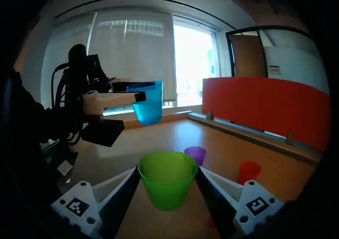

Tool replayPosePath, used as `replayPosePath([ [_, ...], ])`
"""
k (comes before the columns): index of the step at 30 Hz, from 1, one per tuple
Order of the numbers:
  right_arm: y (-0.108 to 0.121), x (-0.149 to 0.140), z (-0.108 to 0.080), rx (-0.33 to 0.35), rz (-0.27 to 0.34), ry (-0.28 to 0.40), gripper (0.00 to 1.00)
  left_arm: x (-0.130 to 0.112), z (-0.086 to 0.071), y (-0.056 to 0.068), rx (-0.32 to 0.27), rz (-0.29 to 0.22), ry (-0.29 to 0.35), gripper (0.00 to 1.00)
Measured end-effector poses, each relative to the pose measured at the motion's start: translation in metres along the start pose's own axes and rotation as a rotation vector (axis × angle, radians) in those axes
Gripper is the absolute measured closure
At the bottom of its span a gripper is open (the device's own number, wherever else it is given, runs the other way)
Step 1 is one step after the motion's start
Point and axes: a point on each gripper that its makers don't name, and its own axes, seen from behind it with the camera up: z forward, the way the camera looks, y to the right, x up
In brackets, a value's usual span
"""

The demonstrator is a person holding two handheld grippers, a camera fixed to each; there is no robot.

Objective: Pour water

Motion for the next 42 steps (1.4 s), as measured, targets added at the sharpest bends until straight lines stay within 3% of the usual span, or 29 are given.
replayPosePath([
  [23,-0.018,-0.002,0.009,0.068,-0.022,-0.013,0.07,-0.002,0.001,0.006,-0.036,0.056,0.001,0.12],
  [42,-0.027,0.000,0.013,0.119,-0.039,-0.024,0.07,-0.004,0.004,0.007,-0.043,0.138,0.002,0.12],
])
